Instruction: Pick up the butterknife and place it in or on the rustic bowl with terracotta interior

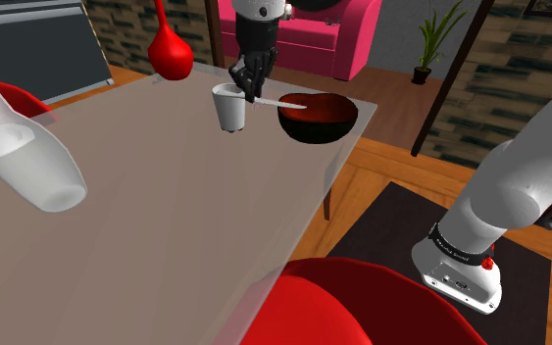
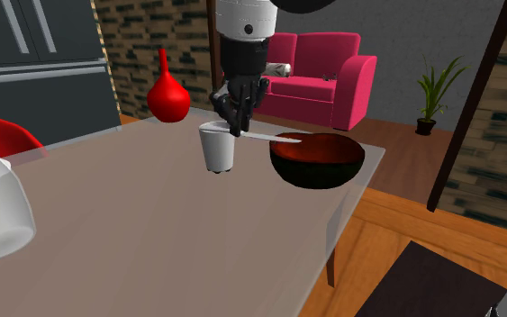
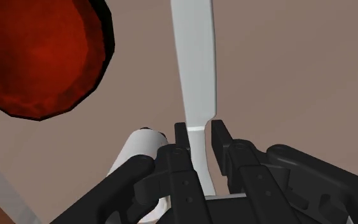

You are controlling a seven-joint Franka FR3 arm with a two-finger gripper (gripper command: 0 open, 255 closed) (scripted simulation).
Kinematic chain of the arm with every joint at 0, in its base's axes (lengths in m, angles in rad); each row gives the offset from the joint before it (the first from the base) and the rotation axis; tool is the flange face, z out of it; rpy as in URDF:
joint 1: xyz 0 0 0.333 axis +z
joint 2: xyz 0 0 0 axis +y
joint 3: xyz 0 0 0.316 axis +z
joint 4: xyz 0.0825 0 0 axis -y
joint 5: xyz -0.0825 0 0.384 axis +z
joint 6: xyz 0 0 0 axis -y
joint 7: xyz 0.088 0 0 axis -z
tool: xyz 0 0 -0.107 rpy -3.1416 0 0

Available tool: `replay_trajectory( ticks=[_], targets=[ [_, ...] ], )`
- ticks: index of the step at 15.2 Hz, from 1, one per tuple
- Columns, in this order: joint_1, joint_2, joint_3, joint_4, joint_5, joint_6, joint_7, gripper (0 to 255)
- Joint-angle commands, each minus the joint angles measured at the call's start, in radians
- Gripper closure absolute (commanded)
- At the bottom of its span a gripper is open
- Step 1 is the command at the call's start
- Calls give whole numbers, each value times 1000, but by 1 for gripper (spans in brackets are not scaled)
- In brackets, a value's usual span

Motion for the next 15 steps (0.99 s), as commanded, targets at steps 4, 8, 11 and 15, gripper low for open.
replay_trajectory(
  ticks=[4, 8, 11, 15],
  targets=[
    [-31, -139, -101, -137, 69, 28, -153, 255],
    [-50, -220, -181, -218, 94, 39, -261, 255],
    [-65, -269, -241, -266, 101, 44, -340, 255],
    [-82, -312, -307, -308, 101, 47, -424, 255]
  ],
)
